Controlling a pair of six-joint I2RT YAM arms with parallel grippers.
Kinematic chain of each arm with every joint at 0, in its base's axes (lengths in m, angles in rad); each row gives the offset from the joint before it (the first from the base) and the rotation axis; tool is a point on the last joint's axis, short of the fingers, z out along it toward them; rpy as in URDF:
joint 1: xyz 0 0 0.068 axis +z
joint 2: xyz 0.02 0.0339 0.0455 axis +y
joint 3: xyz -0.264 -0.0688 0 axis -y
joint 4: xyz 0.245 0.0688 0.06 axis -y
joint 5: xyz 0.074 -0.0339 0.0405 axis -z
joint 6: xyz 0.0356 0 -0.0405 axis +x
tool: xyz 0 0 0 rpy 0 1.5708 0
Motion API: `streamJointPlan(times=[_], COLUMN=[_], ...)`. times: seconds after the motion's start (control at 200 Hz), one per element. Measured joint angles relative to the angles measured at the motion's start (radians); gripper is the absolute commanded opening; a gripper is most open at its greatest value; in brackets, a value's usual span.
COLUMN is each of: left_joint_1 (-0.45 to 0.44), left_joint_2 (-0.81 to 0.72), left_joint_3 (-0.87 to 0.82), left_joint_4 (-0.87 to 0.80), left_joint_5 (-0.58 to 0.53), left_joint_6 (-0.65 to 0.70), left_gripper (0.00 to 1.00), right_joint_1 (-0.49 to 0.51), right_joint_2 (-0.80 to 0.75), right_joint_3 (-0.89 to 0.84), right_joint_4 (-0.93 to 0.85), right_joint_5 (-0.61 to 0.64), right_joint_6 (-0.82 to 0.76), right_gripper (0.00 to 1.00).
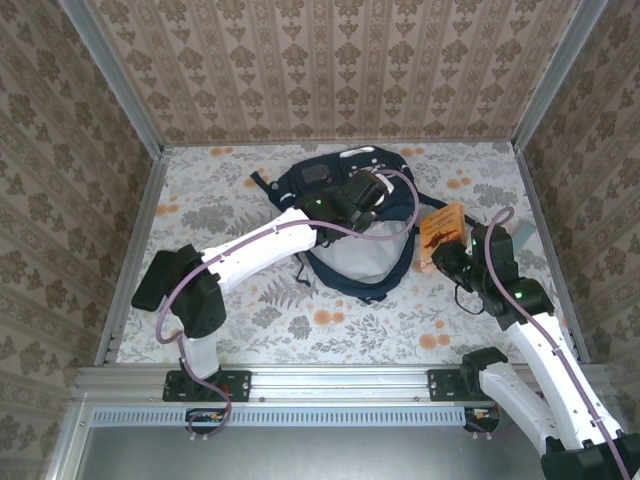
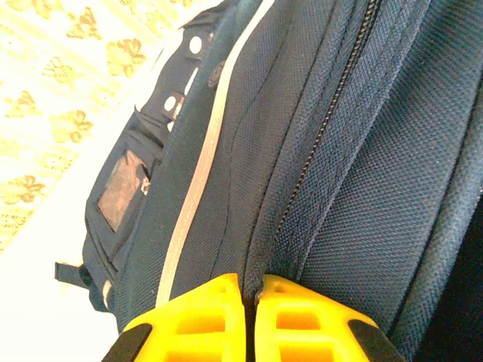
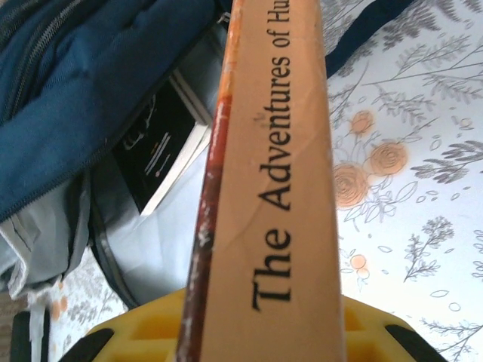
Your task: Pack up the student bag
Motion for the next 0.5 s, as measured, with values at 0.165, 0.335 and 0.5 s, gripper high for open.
streamJointPlan(times=[0.165,0.335,0.5], left_joint_1=[-0.002,-0.002,-0.002], left_joint_2=[-0.001,-0.001,-0.008], left_joint_3=[-0.011,-0.013,-0.026], left_joint_4=[0.039,0.070,0.101], left_joint_5=[-0.023,-0.044,-0.063], left_joint_6=[0.000,0.000,0.000], left_gripper=[0.00,0.00,0.00], right_joint_1=[0.000,0.011,0.074], right_joint_2=[0.021,0.073,0.171], right_joint_3=[-0.010,-0.079,-0.143], right_joint_4=[0.032,0.164,0.335], right_joint_5=[-0.111,-0.234,-0.290], right_joint_6=[-0.002,0.025,0.090], right_gripper=[0.24,0.24,0.25])
